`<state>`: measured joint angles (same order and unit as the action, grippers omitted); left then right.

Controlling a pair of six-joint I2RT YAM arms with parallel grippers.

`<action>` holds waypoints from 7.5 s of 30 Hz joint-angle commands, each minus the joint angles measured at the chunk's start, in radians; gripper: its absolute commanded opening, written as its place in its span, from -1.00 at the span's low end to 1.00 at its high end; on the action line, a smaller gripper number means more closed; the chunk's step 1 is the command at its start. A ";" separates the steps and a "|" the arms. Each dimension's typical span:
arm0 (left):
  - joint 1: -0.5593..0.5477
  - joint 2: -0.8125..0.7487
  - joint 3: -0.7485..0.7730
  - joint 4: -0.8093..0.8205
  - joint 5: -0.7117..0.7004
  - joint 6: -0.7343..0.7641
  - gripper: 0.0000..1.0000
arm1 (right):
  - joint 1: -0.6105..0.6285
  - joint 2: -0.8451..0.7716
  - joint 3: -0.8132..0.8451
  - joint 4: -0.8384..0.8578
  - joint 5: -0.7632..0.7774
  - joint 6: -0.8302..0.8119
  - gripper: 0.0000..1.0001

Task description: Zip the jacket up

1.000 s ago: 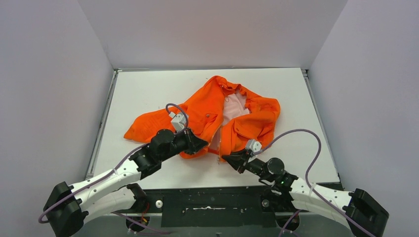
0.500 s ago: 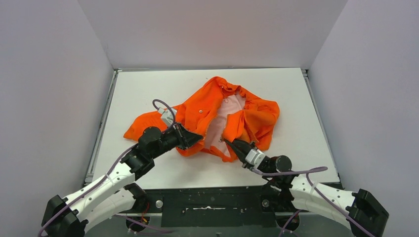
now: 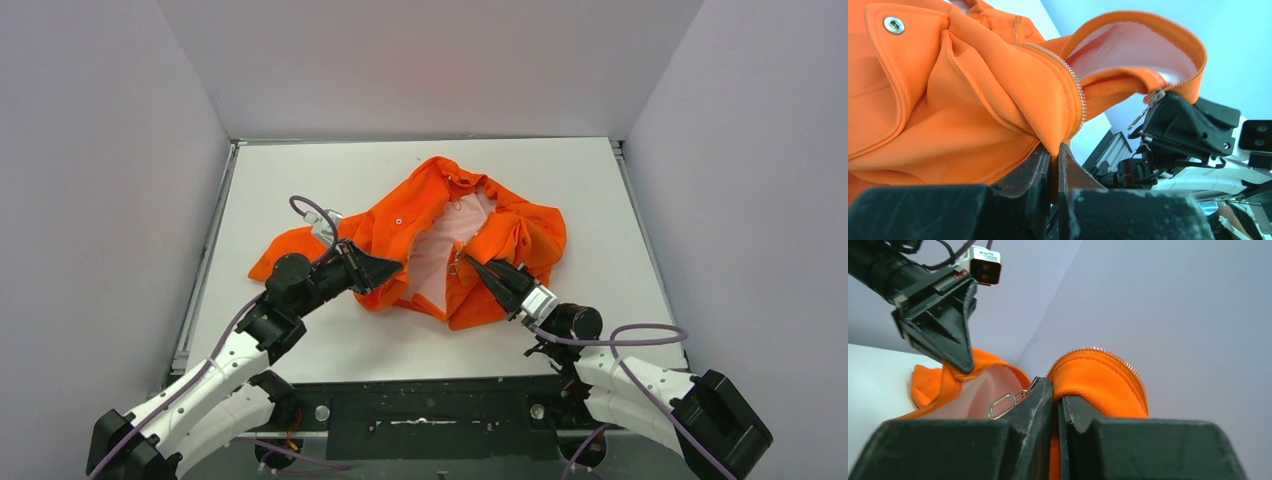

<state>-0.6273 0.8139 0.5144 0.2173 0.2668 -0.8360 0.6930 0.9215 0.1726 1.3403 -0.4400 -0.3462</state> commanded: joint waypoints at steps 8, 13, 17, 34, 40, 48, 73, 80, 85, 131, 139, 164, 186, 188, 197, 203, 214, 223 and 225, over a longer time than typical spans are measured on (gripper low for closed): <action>0.020 -0.013 -0.021 0.426 0.033 -0.092 -1.00 | -0.026 0.131 -0.007 0.399 -0.192 0.339 -1.00; 0.021 -0.002 -0.081 0.617 0.023 -0.102 -1.00 | 0.004 0.195 0.032 0.403 -0.218 0.397 -1.00; 0.021 0.018 -0.121 0.787 0.036 -0.118 -1.00 | 0.050 0.244 0.068 0.403 -0.207 0.386 -1.00; -0.005 -0.001 -0.190 0.898 0.086 -0.057 -1.00 | 0.132 0.278 0.167 0.401 -0.106 0.354 -1.00; -0.021 0.011 -0.191 0.907 0.130 -0.050 -1.00 | 0.131 0.303 0.193 0.401 -0.095 0.334 -1.00; -0.035 -0.002 -0.201 0.873 0.115 -0.022 -1.00 | 0.138 0.316 0.206 0.404 -0.107 0.336 -1.00; -0.035 -0.016 -0.205 0.818 0.049 0.006 -1.00 | 0.174 0.341 0.218 0.402 -0.091 0.325 -1.00; -0.046 -0.027 -0.205 0.799 0.048 0.027 -1.00 | 0.180 0.341 0.220 0.403 -0.059 0.315 -1.00; -0.057 -0.027 -0.202 0.786 0.040 0.041 -1.00 | 0.183 0.345 0.223 0.402 -0.051 0.314 -1.00; -0.089 -0.138 -0.226 0.701 -0.106 0.141 -1.00 | 0.247 0.312 0.239 0.178 0.078 0.207 -1.00; -0.091 -0.149 -0.235 0.706 -0.127 0.147 -1.00 | 0.250 0.321 0.235 0.184 0.072 0.217 -1.00; -0.104 -0.147 -0.227 0.676 -0.139 0.168 -1.00 | 0.275 0.332 0.266 0.143 0.114 0.181 -1.00; -0.124 -0.149 -0.219 0.652 -0.149 0.190 -1.00 | 0.302 0.324 0.266 0.141 0.185 0.137 -1.00; -0.124 -0.151 -0.218 0.646 -0.154 0.193 -1.00 | 0.303 0.322 0.266 0.135 0.183 0.132 -1.00; -0.128 -0.162 -0.213 0.631 -0.168 0.199 -1.00 | 0.309 0.305 0.254 0.113 0.187 0.125 -1.00; -0.133 -0.147 -0.209 0.630 -0.166 0.203 -1.00 | 0.324 0.311 0.265 0.132 0.205 0.116 -1.00; -0.150 -0.147 -0.209 0.614 -0.182 0.218 -1.00 | 0.374 0.343 0.283 0.220 0.317 0.084 -1.00; -0.161 -0.149 -0.210 0.625 -0.204 0.197 -1.00 | 0.387 0.384 0.297 0.309 0.344 0.107 -1.00; -0.163 -0.143 -0.210 0.640 -0.201 0.186 -1.00 | 0.389 0.394 0.299 0.337 0.356 0.119 -1.00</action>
<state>-0.7712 0.6685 0.2668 0.8032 0.0471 -0.6422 1.0687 1.3132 0.4084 1.4700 -0.1097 -0.2344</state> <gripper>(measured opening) 0.041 0.056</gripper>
